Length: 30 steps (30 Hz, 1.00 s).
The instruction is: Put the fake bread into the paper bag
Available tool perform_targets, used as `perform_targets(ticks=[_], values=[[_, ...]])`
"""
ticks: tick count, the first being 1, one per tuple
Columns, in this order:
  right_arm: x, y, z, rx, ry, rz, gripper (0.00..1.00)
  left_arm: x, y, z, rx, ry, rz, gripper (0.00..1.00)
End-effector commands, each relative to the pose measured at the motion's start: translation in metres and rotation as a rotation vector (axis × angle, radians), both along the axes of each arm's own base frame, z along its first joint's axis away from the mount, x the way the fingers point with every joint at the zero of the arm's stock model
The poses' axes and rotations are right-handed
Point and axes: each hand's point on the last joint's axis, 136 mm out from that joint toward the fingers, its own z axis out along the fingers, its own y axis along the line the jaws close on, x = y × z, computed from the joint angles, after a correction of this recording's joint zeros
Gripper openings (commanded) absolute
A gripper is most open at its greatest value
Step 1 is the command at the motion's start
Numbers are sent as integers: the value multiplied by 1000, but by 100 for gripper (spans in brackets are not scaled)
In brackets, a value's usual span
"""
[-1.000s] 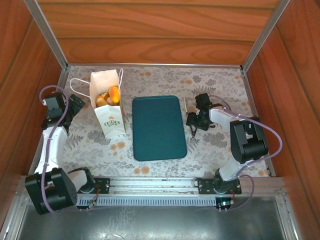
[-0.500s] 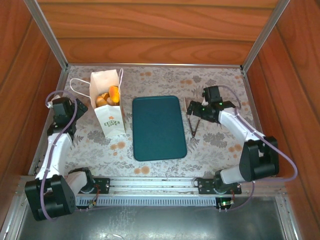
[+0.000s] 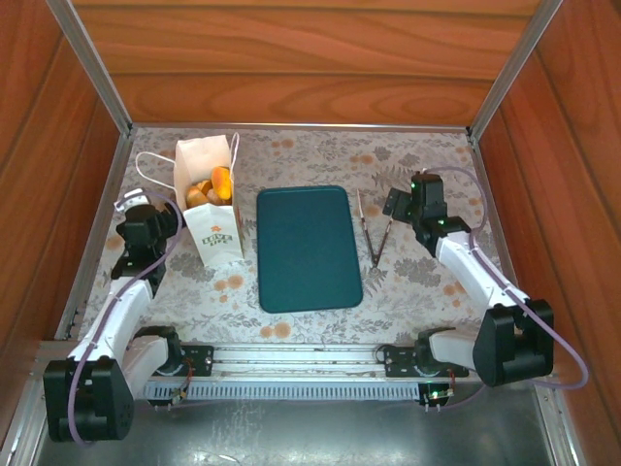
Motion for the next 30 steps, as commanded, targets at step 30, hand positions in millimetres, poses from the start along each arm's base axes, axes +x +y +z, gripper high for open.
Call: perform_targets(ticks=[30], values=[[42, -28, -57, -153, -315, 160, 100, 65, -13, -73, 252, -25, -131, 100]])
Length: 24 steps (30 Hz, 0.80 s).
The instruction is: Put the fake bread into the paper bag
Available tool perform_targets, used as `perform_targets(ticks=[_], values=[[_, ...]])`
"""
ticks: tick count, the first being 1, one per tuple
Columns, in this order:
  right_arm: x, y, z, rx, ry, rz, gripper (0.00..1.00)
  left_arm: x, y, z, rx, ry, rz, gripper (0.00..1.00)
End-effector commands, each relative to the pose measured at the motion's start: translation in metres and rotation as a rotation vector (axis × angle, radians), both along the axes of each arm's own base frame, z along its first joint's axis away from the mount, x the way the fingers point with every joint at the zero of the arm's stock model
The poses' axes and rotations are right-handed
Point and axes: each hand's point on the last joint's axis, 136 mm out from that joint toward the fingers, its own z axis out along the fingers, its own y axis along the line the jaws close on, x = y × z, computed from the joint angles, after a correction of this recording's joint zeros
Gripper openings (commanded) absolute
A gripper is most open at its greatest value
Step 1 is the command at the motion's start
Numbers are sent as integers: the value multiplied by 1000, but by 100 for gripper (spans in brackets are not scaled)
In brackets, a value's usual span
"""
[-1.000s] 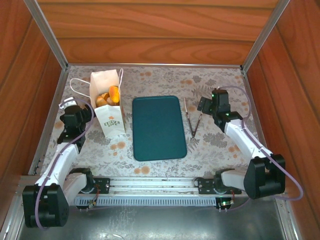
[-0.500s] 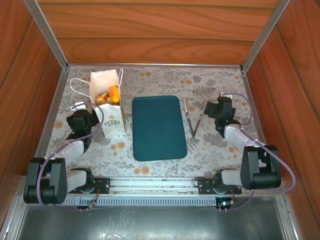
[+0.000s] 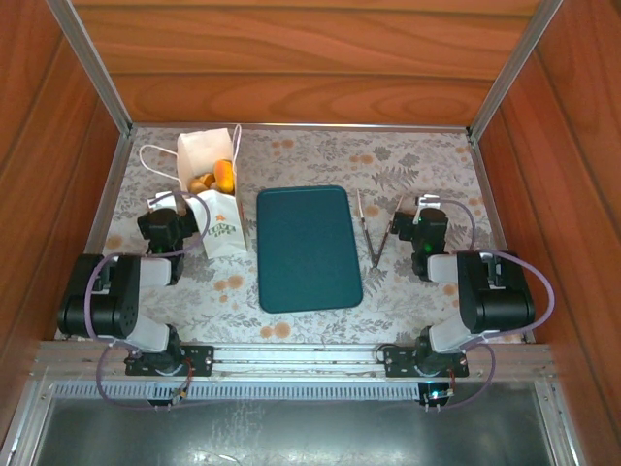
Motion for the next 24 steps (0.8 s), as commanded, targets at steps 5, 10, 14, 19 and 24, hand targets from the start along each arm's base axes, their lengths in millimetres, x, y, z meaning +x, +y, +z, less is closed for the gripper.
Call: perform_targets(ticks=[5, 10, 14, 19, 24], values=[[20, 8, 23, 37, -60, 93, 100, 14, -5, 5, 17, -40, -33, 100], [18, 8, 24, 37, -63, 94, 100, 18, -2, 4, -11, -38, -40, 100], [18, 8, 24, 37, -64, 93, 100, 19, -2, 2, -20, -30, -46, 100], [18, 8, 24, 37, -63, 93, 100, 21, -1, -1, -27, -21, -48, 100], [18, 8, 24, 37, -63, 93, 100, 20, 0, -1, -29, -19, -47, 100]])
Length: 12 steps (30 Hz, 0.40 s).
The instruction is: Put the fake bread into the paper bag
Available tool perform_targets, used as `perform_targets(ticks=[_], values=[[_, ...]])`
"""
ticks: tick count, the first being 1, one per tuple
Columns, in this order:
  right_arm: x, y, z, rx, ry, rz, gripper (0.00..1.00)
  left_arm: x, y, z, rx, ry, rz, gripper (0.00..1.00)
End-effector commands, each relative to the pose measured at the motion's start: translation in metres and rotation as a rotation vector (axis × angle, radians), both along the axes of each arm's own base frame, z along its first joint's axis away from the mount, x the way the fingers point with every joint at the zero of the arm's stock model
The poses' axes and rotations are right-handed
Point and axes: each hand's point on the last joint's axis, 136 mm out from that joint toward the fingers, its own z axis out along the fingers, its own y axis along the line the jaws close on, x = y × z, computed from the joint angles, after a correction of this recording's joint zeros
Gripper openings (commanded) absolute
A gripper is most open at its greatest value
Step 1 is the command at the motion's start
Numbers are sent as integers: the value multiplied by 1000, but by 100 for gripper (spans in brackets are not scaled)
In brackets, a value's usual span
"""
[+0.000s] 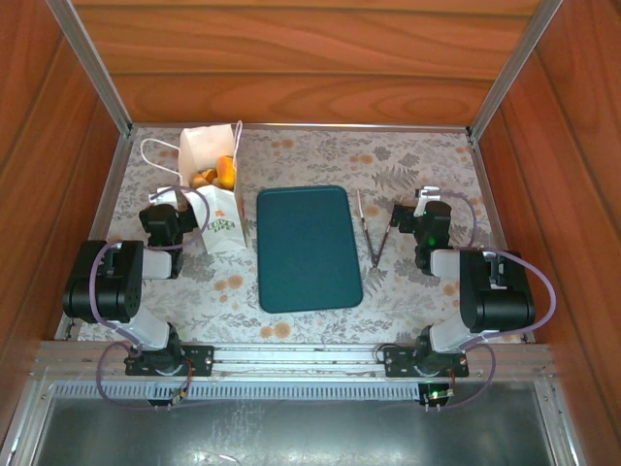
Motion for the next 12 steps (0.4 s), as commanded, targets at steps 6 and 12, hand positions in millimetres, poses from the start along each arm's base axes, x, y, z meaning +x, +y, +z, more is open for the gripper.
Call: perform_targets(ticks=[6, 12], values=[[5, -1, 3, -9, -6, 8, 100, 4, 0, 0, -13, 2, -5, 100], [2, -1, 5, -10, -16, 10, 100, -1, 1, 3, -14, -6, -5, 100]])
